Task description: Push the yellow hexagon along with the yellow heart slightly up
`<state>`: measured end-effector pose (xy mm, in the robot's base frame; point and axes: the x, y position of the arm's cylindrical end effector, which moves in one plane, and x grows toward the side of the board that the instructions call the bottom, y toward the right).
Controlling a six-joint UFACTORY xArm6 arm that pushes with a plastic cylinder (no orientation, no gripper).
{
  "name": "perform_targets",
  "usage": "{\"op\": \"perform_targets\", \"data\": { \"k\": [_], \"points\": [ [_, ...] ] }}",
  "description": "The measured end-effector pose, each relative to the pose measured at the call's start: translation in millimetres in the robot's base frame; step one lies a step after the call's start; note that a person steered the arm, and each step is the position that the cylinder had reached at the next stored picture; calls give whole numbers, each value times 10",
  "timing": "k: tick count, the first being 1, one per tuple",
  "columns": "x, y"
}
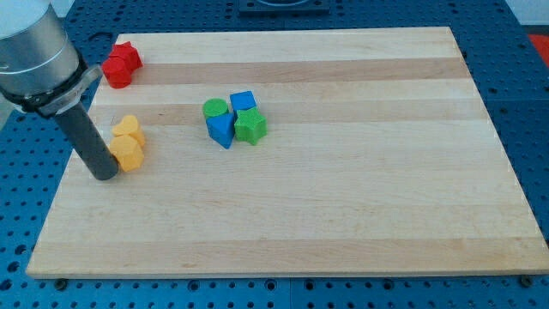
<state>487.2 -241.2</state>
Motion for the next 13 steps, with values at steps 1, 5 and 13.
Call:
{"op": "perform_targets", "data": {
  "k": [1, 5, 13],
  "points": [
    [-79, 0],
    [242, 420],
    [-164, 9]
  ]
}}
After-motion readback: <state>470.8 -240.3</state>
